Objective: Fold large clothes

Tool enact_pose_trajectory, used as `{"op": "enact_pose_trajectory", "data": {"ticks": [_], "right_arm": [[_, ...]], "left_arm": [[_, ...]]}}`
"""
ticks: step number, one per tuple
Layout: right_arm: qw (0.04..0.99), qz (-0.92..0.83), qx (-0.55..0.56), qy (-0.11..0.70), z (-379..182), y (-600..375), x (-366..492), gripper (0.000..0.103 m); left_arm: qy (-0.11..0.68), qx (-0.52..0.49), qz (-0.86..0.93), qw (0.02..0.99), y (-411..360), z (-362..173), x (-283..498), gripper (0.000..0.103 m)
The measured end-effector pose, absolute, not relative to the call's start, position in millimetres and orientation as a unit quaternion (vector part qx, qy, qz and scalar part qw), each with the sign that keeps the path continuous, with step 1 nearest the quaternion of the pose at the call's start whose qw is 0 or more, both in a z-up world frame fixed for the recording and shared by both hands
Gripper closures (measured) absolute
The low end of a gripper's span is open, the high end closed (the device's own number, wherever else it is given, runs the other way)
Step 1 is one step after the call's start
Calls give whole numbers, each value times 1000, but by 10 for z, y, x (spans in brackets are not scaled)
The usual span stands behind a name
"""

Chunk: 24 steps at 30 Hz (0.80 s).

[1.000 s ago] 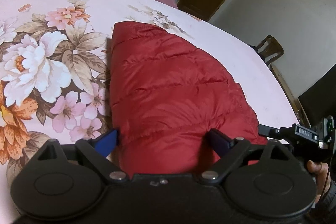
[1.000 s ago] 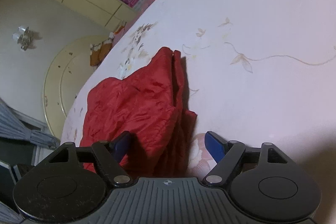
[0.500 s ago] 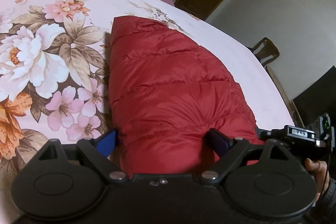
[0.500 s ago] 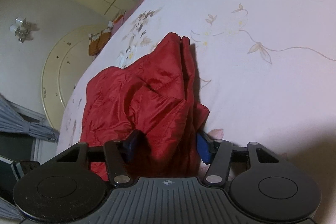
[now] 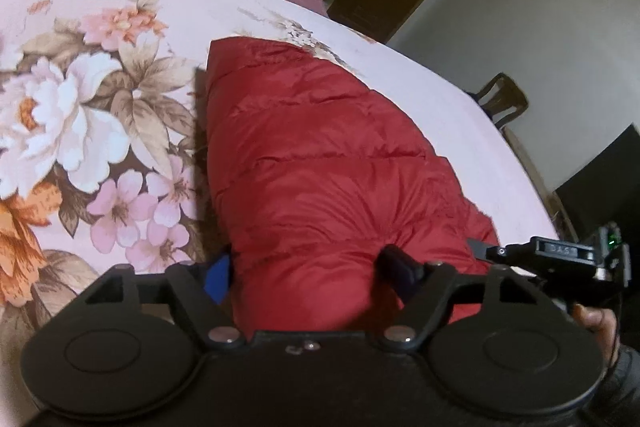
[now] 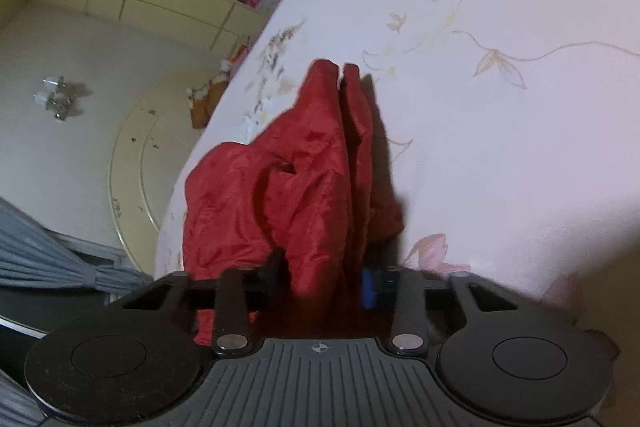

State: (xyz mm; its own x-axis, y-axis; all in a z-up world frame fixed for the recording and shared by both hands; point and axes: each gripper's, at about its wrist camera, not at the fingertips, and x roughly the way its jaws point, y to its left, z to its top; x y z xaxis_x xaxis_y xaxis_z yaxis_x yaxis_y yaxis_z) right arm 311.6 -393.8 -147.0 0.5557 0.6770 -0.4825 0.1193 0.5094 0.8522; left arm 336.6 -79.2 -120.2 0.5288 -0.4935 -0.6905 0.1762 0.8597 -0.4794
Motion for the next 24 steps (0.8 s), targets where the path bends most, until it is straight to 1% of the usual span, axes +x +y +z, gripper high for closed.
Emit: {"op": "enact_pose_trajectory", "data": {"ticks": [2,4,7,10,17,24], "right_arm": [[763,182,446,431,-1392,-3915,3090,80],[780,191,427,416,-1224,-3892,3044,82],[788,188,397,431,-1251,-3842,3051,82],[773,182,412,447,-1386,-3862,3098,82],[779,179,400,449,-1327,-3844,3085,82],[799,180,388,422,-1077,-3781,2966,82]], "left_arm": [[437,-168,-193,863,-861,-1092,3335,32],[429,-135,-194,872,-956,-1008,3303,31],[447,-117,-180,868,-1009,-1085,3345,31],[449,-102,-174,870,-1059,-1076,3358,31],[448,-104,-173,871,-1040,-1086,3342,32],[431,-114,-193,874,-974,-984,3265,35]]}}
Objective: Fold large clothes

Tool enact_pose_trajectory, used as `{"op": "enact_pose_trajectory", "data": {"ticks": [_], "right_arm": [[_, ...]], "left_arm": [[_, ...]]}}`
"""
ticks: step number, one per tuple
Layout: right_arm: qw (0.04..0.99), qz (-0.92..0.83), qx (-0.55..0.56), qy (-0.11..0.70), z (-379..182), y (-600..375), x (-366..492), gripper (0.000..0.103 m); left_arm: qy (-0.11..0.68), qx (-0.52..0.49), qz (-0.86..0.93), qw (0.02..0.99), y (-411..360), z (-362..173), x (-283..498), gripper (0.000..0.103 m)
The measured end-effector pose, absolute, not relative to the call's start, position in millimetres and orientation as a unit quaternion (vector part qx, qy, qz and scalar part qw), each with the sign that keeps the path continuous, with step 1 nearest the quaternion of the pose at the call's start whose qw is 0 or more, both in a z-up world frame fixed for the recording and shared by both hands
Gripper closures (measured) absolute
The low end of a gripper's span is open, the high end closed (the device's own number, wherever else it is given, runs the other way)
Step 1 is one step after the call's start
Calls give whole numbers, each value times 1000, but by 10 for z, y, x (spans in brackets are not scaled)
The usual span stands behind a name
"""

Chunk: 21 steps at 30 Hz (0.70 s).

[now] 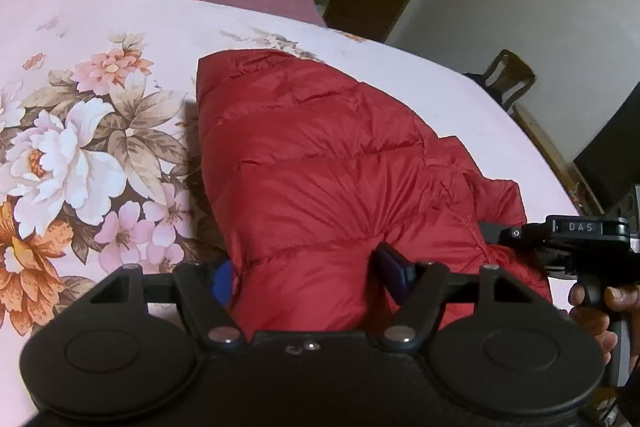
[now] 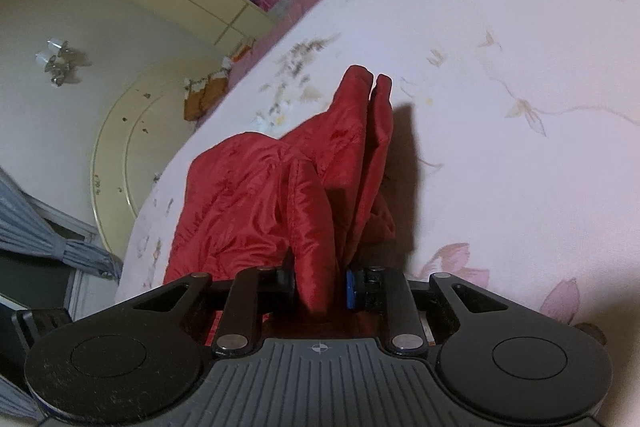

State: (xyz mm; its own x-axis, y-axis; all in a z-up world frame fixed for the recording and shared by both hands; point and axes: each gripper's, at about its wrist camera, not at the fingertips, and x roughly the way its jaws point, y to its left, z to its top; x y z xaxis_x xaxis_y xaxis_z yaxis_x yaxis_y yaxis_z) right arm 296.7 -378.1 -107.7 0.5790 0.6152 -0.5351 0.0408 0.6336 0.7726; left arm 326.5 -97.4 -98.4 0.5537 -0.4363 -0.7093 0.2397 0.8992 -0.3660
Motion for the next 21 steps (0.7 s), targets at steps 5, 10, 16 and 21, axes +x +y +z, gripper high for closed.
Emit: {"op": "enact_pose_trajectory", "data": {"ticks": [5,10,16,21], "right_arm": [[813,179,380,403,-872,-3617,2831,82],[823,181,372,388,-654,-3250,2752,82],[826,205,351,389,-424,-2495,2838,82],[816,231,342,405,-399,-1696,3053,82]], "left_arm": [[410,-120,-212,879,-816,-830,3184,36],[390,-125,-223,885,-370,-624,3108,36],[381,-138,-209,890,505,-466,3034,36],[395,-154,-187,886,1316,-521,2985,36]]}}
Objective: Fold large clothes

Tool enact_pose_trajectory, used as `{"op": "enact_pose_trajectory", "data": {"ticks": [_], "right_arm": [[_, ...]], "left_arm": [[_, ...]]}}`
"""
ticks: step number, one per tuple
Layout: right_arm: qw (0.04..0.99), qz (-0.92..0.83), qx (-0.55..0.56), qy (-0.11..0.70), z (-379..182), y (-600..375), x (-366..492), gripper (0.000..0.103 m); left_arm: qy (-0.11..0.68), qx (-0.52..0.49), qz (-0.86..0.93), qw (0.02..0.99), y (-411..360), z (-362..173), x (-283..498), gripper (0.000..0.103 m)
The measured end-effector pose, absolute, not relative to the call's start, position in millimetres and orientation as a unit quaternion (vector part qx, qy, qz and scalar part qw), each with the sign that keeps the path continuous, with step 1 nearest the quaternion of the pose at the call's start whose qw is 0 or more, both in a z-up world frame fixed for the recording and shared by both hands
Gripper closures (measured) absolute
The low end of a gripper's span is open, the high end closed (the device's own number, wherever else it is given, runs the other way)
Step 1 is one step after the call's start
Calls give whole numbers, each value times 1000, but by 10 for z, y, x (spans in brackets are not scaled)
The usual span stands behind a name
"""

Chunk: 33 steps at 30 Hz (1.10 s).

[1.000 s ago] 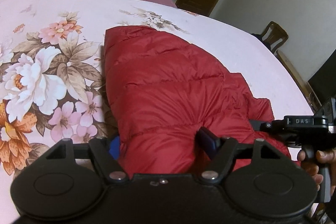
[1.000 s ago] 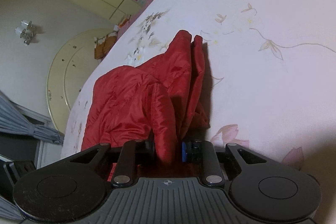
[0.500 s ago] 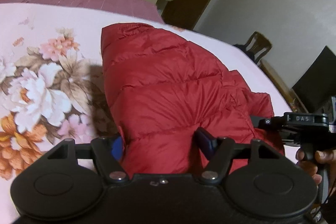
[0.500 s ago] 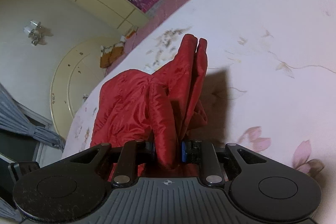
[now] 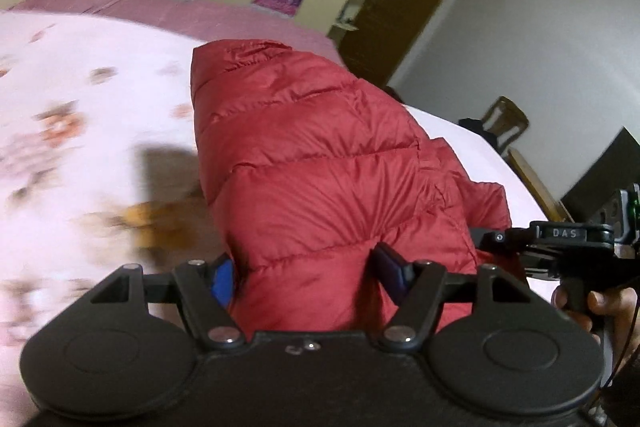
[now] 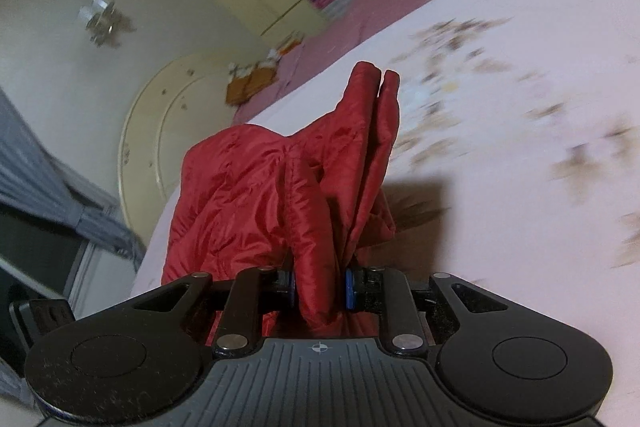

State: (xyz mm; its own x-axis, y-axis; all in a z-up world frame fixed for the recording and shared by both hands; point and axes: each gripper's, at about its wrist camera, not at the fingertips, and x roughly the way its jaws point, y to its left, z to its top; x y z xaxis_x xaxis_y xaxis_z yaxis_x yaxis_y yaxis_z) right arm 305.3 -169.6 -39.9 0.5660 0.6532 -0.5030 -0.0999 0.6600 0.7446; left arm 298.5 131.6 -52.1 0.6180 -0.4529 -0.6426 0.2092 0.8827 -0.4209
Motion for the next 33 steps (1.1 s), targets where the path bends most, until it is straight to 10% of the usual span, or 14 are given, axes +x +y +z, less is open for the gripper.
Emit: {"op": "enact_pose_trajectory", "data": {"ticks": [14,33], "right_arm": [[783,224,364,452,-905,-319,3485,82],[786,205,364,456,-907,-487,3641,82]], "left_arm": [[447,-197,-169,856,2711,-1076,3447,34],[444,-209,-164,856,2522,-1153,3393,31]]}}
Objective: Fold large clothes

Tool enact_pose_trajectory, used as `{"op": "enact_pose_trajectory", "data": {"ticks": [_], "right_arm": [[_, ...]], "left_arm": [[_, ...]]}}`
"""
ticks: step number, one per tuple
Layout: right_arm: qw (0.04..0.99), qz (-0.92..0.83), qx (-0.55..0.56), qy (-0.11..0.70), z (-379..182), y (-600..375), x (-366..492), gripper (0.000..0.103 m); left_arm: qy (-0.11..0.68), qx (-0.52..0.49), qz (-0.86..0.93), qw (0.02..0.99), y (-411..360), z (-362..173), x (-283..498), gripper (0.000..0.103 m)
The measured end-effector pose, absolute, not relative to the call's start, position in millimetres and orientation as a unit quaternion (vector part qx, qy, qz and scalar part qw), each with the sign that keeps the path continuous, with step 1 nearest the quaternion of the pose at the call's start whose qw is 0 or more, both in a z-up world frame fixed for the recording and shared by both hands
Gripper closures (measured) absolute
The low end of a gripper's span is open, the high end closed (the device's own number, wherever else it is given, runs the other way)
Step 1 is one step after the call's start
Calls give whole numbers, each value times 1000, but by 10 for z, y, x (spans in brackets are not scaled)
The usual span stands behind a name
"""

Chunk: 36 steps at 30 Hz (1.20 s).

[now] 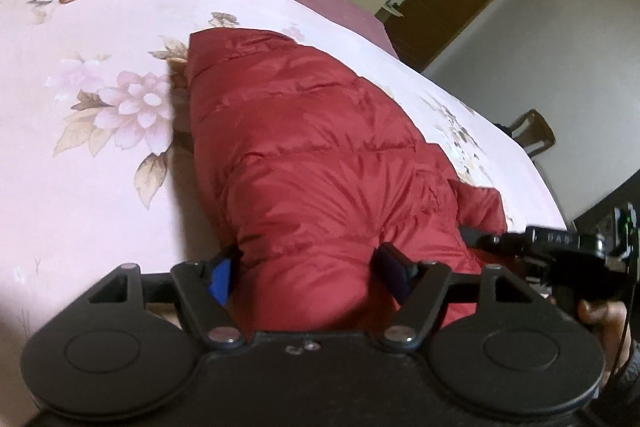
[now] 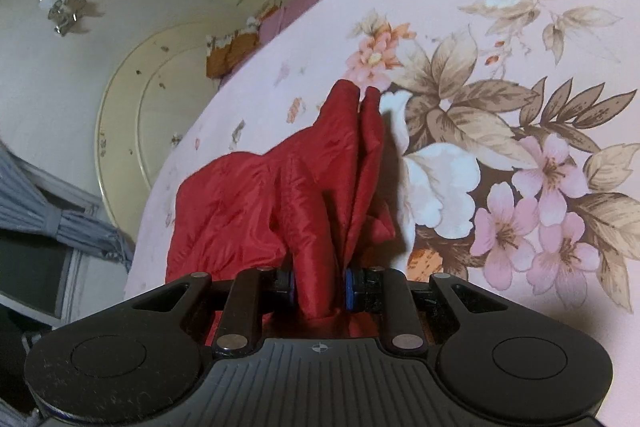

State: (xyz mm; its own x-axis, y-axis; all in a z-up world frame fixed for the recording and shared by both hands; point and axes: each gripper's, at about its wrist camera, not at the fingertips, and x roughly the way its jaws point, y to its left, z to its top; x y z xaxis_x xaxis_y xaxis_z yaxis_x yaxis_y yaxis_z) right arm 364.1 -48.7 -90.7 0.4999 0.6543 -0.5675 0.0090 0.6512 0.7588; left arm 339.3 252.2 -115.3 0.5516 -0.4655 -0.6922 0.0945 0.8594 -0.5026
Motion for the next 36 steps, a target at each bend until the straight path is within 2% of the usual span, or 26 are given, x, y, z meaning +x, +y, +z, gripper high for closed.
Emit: {"op": "enact_pose_trajectory", "data": {"ticks": [5,8,9,10,11,12,14,16,17,19,23,27,36], "right_arm": [[781,201,371,460,-984,-485,3584,82],[782,202,370,460,-981,-501,3587,82],[782,205,371,457,-962,-528,3581,82],[784,201,370,456,-923,-565,3573,74],[797,182,359,450,-843,-626,3540,56],[819,162,343,431,-723,-707,3486,49],[850,155,315,392,-478,-815,3412,46],[870,161,286,368,-288,-776,3438,47],[879,174,260,361,-200,-667,3499,65],[889,199,202,360,-84,-317,3661,85],[898,256,109,342,-51,379,3876,85],[879,289,64,374,-234,777,4063,85],[883,203,105,411,-708,331,4247,85]], "left_arm": [[441,-209,-168,856,2554,-1204,3408,29],[448,-209,-169,853,2585,-1193,3419,19],[445,-208,-162,856,2626,-1162,3405,12],[441,-204,-150,861,2682,-1119,3374,7],[435,-201,-141,866,2751,-1069,3326,7],[425,-201,-132,873,2833,-1003,3280,8],[392,-196,-106,893,2964,-838,3210,12],[361,-186,-100,908,2975,-701,3272,22],[354,-177,-107,912,2911,-653,3358,25],[348,-145,-130,917,2694,-588,3572,32],[353,-96,-173,915,2276,-625,3951,38],[380,-76,-182,904,2107,-822,4231,38],[387,-66,-157,906,2282,-1034,4346,38]]}}
